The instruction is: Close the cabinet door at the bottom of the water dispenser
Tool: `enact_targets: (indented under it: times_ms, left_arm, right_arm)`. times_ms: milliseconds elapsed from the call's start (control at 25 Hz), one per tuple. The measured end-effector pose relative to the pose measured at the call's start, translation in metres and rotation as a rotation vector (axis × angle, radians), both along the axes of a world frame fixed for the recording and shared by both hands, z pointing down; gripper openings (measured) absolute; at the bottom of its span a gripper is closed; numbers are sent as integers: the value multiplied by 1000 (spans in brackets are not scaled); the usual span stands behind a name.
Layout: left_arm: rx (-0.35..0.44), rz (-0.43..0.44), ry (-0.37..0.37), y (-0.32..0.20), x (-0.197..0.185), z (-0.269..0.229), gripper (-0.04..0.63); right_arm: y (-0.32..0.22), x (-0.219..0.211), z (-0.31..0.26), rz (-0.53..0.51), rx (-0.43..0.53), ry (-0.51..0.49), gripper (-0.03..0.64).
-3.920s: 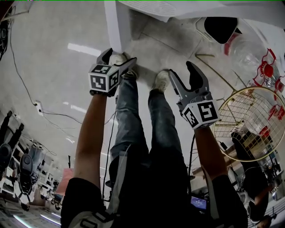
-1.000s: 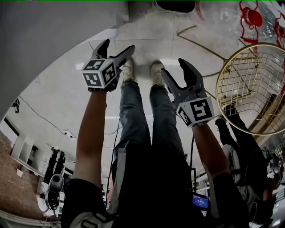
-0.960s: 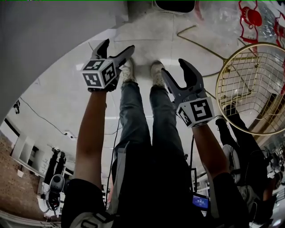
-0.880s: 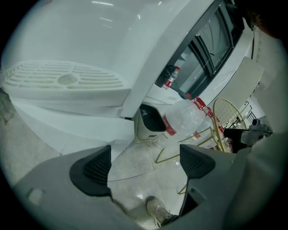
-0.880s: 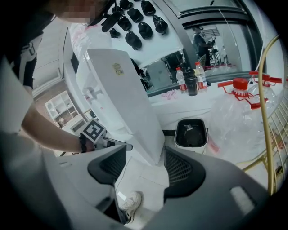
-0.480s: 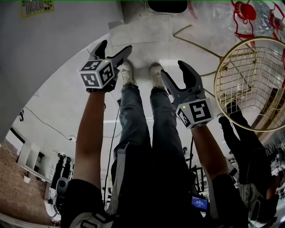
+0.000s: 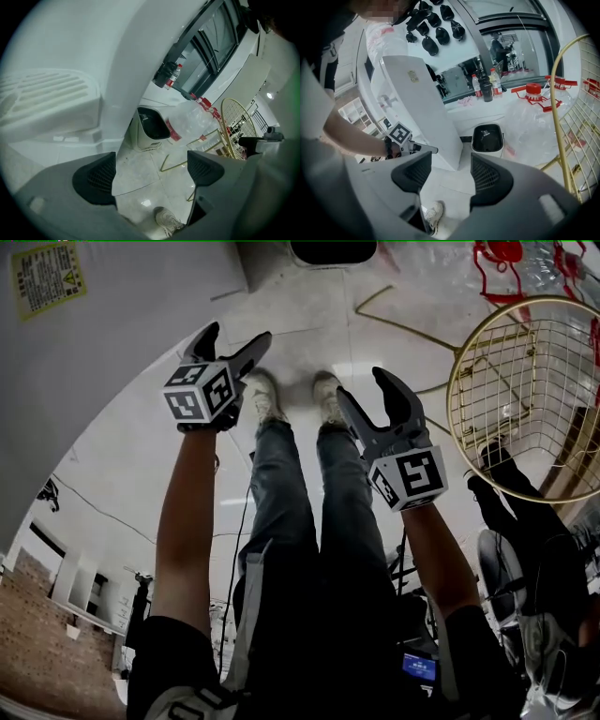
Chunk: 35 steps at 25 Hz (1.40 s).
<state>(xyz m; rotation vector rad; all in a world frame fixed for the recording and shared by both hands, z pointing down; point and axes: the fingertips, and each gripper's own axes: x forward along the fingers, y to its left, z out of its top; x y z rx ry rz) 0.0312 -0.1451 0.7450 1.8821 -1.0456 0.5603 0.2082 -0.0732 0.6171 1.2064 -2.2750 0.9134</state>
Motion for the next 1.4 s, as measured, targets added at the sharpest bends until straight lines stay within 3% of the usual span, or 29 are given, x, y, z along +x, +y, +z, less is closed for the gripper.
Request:
enact_targets:
  times_ms: [320, 600, 800, 840, 960, 1120, 1280, 1400]
  left_arm:
    - [4, 67, 32, -1, 22, -22, 488]
    - [107, 166, 100, 11, 57, -130, 477]
    - [183, 189, 192, 39, 81, -242, 394]
    - [209, 192, 212, 44, 86, -268, 346]
    - [316, 200, 252, 41, 95, -340, 301]
    - [452, 226, 238, 39, 96, -420, 220]
    - [523, 198, 242, 52, 92, -493, 99]
    - [595, 196, 215, 59, 87, -537, 45]
  right_arm:
    - [-3, 4, -21, 72, 33, -8, 261]
    - [-8, 10, -119, 86, 151, -21, 252]
    - [2, 16, -216, 69, 222, -15, 249]
    - [5, 17, -233, 53, 234, -10, 245]
    - [0, 17, -277, -3, 293, -4, 236]
    - [-12, 19, -337, -4, 384, -22, 221]
    - [-14, 13, -398, 46, 450, -100, 192]
    - [-10, 10, -436, 44, 526, -113, 155]
